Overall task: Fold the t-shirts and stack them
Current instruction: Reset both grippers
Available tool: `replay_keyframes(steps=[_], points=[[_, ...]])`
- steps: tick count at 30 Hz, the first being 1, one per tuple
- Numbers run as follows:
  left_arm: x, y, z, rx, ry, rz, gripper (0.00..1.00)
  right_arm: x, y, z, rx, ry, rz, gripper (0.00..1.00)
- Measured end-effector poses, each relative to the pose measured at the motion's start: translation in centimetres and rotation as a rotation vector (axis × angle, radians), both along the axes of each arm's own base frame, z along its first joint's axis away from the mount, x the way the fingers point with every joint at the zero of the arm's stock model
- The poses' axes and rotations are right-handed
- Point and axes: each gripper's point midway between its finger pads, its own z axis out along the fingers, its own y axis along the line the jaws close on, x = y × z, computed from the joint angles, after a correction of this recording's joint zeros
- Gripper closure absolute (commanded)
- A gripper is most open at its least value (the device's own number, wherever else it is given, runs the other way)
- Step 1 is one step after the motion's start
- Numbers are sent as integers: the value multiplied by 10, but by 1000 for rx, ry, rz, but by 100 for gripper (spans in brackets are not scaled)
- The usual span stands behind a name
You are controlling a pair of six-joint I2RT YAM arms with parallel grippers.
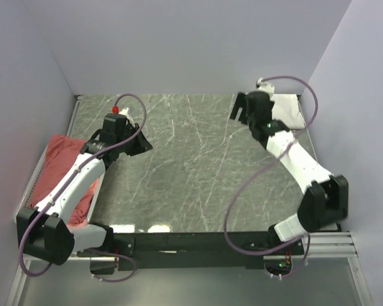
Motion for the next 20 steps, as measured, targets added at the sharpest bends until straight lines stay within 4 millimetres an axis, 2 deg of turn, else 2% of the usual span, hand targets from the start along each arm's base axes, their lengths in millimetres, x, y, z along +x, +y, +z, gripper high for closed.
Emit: replay_keyframes(steps=[2,5,9,13,20], points=[[-6,5,-1,7,-13,14,76,-31,30,-5,69,-3,84,10],[-17,10,-5,9,-23,24,74,-79,62,-25,155,22,190,10],[-32,15,-11,-1,-25,32,73,-132,80,-45,250,53,282,9],[-42,18,-15,-7,-31,35,71,-158,80,-45,311,40,311,9],[-47,19,-13,-15,-47,37,70,-175,68,-19,346,-56,311,8]])
